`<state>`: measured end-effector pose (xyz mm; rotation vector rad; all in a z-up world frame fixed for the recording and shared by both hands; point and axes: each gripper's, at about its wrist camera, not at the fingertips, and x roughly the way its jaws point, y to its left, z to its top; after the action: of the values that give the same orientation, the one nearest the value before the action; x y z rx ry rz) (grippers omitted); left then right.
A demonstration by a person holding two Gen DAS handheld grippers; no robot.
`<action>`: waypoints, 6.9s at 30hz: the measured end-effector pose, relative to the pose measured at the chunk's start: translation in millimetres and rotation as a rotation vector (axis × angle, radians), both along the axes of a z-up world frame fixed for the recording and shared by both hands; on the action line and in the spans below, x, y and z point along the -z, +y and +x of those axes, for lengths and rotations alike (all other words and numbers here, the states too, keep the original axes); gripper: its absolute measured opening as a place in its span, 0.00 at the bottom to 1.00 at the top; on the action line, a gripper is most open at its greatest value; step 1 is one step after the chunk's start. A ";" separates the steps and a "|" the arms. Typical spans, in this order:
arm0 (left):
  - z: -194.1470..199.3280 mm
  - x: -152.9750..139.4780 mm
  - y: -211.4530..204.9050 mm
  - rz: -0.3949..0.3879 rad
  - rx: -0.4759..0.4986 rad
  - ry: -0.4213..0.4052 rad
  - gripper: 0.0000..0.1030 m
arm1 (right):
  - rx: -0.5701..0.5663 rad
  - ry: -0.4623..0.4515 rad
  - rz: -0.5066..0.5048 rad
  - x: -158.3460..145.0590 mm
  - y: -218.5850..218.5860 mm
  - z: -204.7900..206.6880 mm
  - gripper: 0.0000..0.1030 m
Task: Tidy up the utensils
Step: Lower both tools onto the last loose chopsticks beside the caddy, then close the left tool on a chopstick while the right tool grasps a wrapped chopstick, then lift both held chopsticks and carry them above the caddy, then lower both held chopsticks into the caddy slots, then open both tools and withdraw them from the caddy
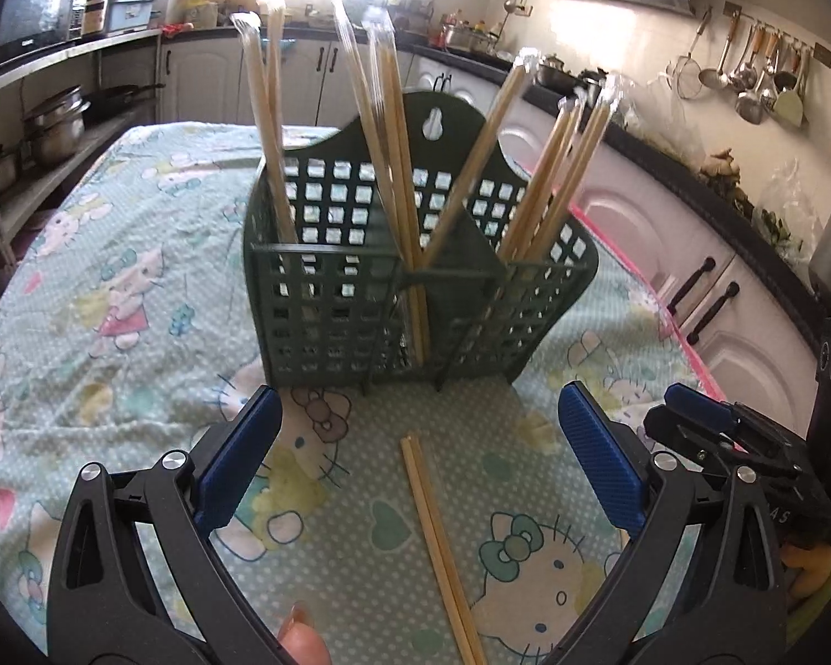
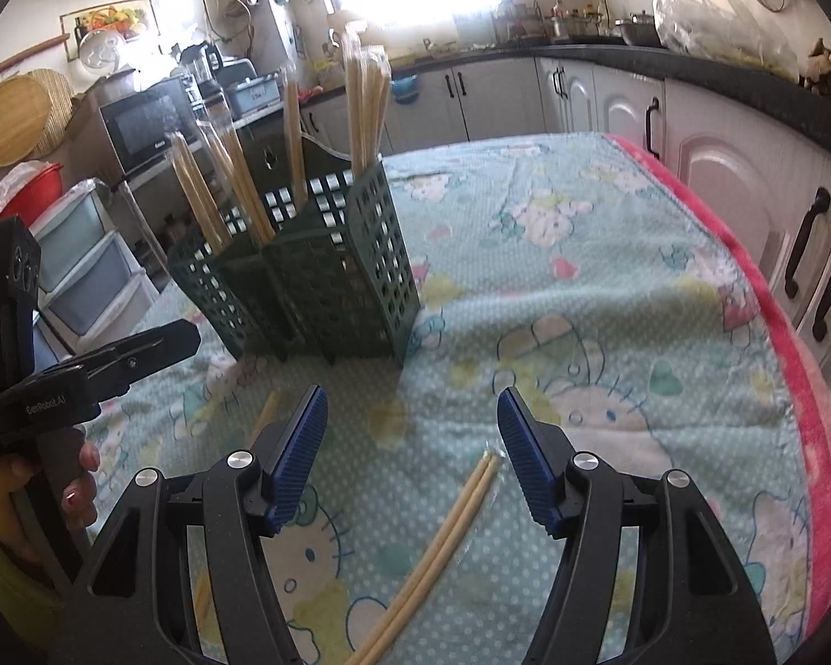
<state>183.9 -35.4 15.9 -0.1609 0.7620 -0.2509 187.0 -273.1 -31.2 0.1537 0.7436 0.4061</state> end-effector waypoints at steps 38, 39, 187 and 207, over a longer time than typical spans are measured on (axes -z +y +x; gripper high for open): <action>46.7 65.1 -8.3 0.023 0.006 0.210 0.08 | 0.036 0.186 0.009 44.0 -6.4 35.2 0.07; 45.5 63.4 -4.7 0.013 -0.001 0.204 0.06 | 0.021 0.174 0.017 39.6 -3.0 33.2 0.07; 73.3 -95.5 59.9 -0.022 -0.104 -0.220 0.20 | -0.103 -0.251 0.052 -126.7 98.1 100.7 0.13; 31.4 -96.4 62.4 -0.023 -0.087 -0.219 0.54 | -0.085 -0.253 0.039 -123.4 84.9 73.9 0.27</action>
<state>215.3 27.0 112.3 -0.1844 0.5337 -0.1905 260.9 -188.2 92.2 0.1047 0.4944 0.5107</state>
